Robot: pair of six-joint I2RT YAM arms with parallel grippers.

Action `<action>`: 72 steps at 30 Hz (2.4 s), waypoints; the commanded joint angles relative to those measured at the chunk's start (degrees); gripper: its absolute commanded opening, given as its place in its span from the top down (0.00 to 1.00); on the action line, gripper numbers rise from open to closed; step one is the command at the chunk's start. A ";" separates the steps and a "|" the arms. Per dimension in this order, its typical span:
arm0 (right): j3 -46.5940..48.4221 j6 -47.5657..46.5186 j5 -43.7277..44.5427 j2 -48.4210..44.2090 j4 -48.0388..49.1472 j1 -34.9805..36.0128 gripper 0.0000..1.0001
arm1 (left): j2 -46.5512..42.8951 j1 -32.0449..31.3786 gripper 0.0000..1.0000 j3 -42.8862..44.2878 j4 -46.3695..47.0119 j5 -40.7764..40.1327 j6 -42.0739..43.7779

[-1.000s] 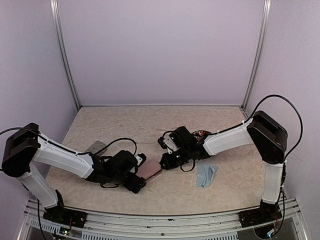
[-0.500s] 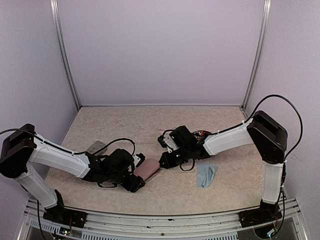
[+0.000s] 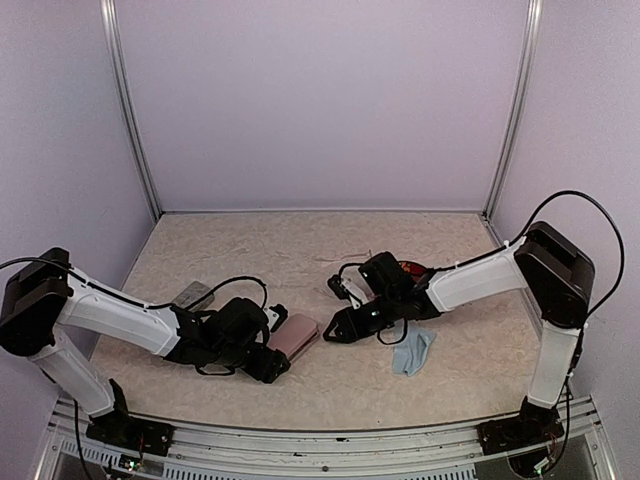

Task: Organize the sunglasses
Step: Adjust the case with sunglasses at the center of the board.

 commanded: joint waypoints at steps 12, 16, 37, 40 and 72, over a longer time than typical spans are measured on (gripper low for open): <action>-2.29 4.95 -5.50 2.04 10.02 1.29 0.64 | -0.70 -0.36 0.55 1.06 -0.77 -2.43 -2.54; -1.25 5.67 -5.50 3.77 10.10 1.89 0.68 | -0.34 -0.53 0.55 1.02 -0.57 -2.26 -2.88; 1.31 8.25 -6.11 6.48 11.37 2.31 0.77 | -0.15 -0.88 0.55 1.11 -0.23 -1.82 -2.72; 1.42 8.78 -6.03 6.65 11.53 2.31 0.78 | -0.02 -1.05 0.55 1.10 -0.21 -1.86 -2.60; -2.43 27.79 -18.34 12.57 32.31 -1.10 0.87 | 1.96 -5.00 0.55 2.17 -1.22 -3.13 0.00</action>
